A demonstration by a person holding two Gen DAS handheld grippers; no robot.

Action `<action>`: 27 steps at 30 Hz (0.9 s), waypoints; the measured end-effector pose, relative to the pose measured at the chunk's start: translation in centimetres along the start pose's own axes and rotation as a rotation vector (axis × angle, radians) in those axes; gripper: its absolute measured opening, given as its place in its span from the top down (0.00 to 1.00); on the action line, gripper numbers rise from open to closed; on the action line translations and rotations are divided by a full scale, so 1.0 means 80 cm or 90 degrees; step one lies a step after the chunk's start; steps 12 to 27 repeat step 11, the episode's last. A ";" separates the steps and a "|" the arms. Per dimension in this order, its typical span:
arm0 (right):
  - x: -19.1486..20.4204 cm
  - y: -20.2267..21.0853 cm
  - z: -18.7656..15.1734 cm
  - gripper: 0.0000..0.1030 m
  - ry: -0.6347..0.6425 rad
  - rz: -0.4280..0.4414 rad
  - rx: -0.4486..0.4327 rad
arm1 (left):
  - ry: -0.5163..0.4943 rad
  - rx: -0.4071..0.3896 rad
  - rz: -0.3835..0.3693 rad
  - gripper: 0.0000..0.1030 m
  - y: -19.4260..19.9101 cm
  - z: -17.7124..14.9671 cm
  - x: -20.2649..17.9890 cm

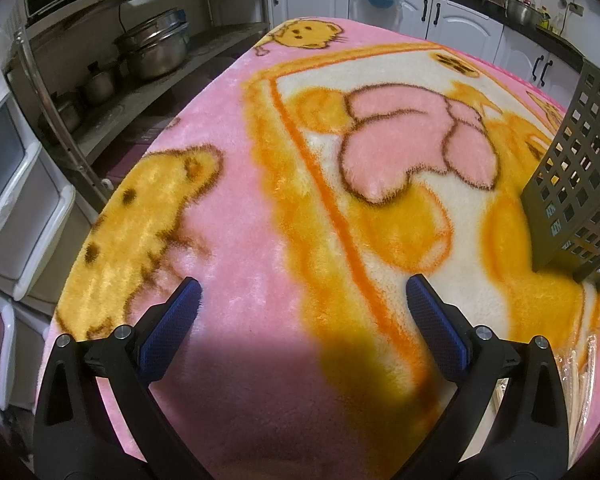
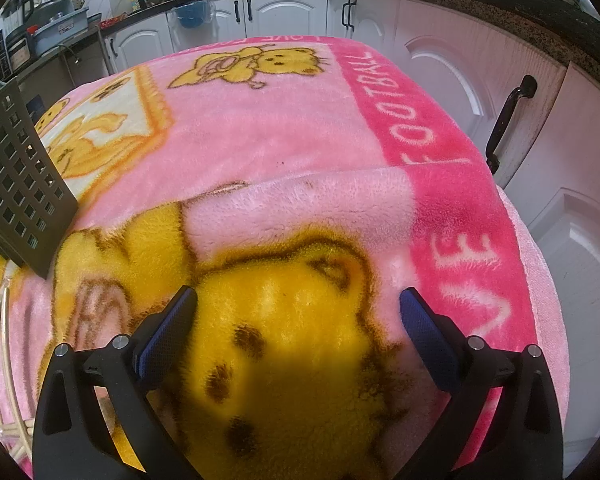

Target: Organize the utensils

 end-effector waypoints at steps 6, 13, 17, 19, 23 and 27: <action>0.000 0.000 0.000 0.05 0.000 0.000 0.000 | 0.000 0.001 0.000 0.09 0.001 0.000 -0.001; 0.000 0.000 0.000 0.05 0.000 0.000 0.000 | 0.001 0.001 -0.001 0.09 0.000 0.001 -0.001; 0.000 0.000 0.000 0.05 0.000 0.000 0.000 | 0.001 0.001 -0.001 0.09 0.000 0.001 -0.001; 0.000 0.000 0.000 0.05 0.000 0.000 0.000 | 0.001 0.001 -0.001 0.09 0.000 0.001 -0.001; 0.000 0.000 0.000 0.05 0.000 0.000 0.000 | 0.001 0.001 -0.001 0.09 0.000 0.001 -0.001; 0.000 0.000 0.000 0.05 0.000 0.000 0.000 | 0.001 0.001 -0.001 0.09 0.000 0.001 -0.001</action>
Point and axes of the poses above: each gripper's, at about its wrist camera, not at the fingertips, and y roughly against the way its jaws point, x to its left, z to its top, the point moved 10 cm from there along -y, roughly the way its jaws point, and after that the axes turned 1 degree about -z, right-handed, at the moved point
